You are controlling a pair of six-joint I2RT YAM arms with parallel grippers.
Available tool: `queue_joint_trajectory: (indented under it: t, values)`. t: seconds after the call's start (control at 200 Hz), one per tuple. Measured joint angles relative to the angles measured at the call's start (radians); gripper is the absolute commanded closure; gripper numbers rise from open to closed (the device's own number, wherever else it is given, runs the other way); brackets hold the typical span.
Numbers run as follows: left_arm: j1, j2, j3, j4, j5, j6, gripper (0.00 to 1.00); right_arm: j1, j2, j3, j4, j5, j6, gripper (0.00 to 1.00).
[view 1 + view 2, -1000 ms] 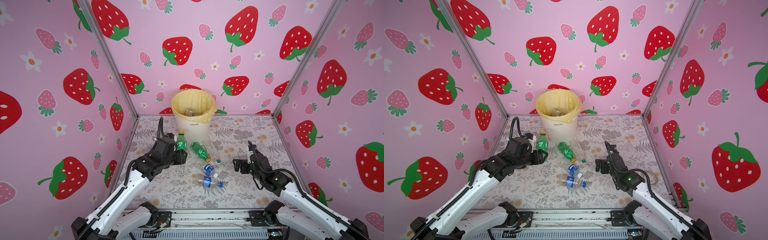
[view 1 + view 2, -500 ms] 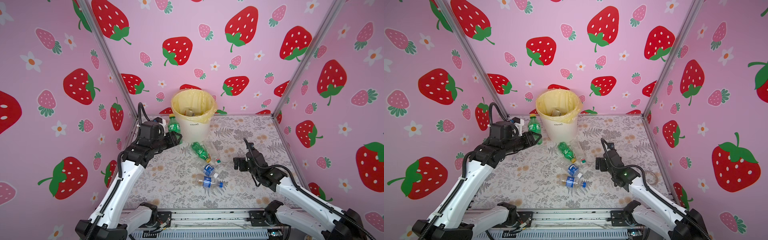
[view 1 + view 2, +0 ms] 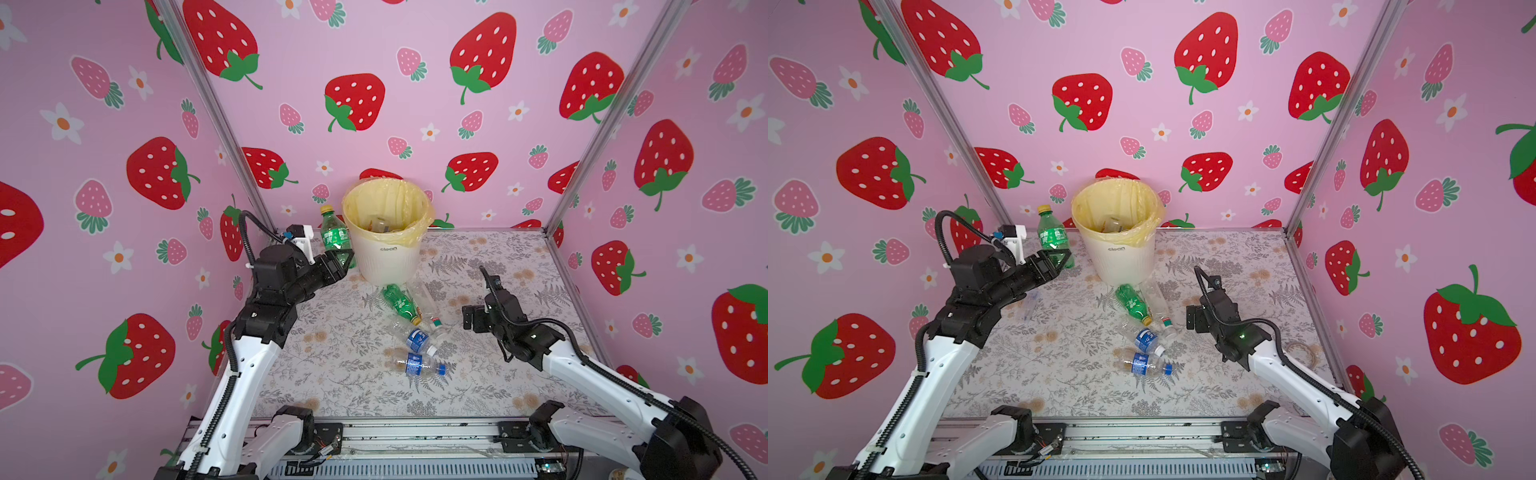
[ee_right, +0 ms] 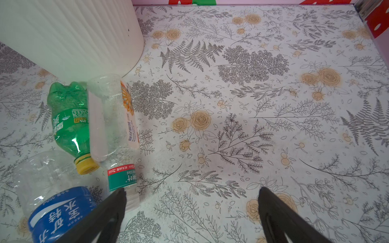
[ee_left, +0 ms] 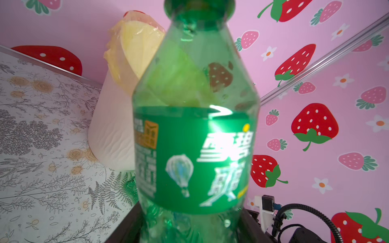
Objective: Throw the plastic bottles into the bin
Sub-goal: 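Carry the green bottle with the left gripper up over the bin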
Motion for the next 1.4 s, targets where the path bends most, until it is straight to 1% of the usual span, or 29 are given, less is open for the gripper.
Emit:
queue_joint_trajectory:
  t: [0.115, 0.23, 0.695, 0.845, 0.92, 1.005, 1.08, 1.19, 1.276, 1.336, 1.396]
  values:
    - [0.041, -0.031, -0.039, 0.035, 0.021, -0.015, 0.47, -0.003, 0.031, 0.000, 0.000, -0.009, -0.002, 0.01]
    - [0.058, -0.060, -0.069, 0.067, 0.034, -0.019, 0.47, -0.003, 0.039, 0.000, 0.002, -0.018, -0.001, 0.01]
    - [0.059, -0.162, -0.217, 0.083, 0.022, -0.036, 0.47, -0.009, 0.038, 0.000, 0.021, -0.029, -0.001, 0.01]
    - [0.059, -0.160, -0.223, 0.077, 0.010, -0.038, 0.48, -0.009, 0.035, 0.000, 0.024, -0.030, -0.001, 0.01]
    - [0.059, -0.139, -0.201, 0.054, 0.001, -0.029, 0.48, -0.009, 0.035, 0.000, 0.031, -0.030, -0.001, 0.01]
    - [0.058, -0.089, -0.137, 0.018, -0.014, -0.011, 0.48, -0.010, 0.037, 0.000, 0.041, -0.029, -0.003, 0.01]
    - [0.053, -0.026, -0.047, -0.005, -0.023, 0.007, 0.48, -0.014, 0.046, 0.000, 0.048, -0.029, -0.010, 0.01]
    - [0.016, 0.106, 0.137, -0.034, -0.043, 0.039, 0.46, -0.021, 0.072, 0.000, 0.060, -0.029, -0.020, 0.01]
    - [-0.043, 0.243, 0.318, -0.078, -0.075, 0.075, 0.45, -0.026, 0.090, 0.000, 0.070, -0.029, -0.024, 0.01]
    - [-0.084, 0.366, 0.479, -0.122, -0.089, 0.105, 0.42, -0.030, 0.098, 0.000, 0.076, -0.030, -0.025, 0.01]
    - [-0.112, 0.507, 0.665, -0.178, -0.100, 0.128, 0.30, -0.033, 0.104, -0.001, 0.080, -0.030, -0.026, 0.01]
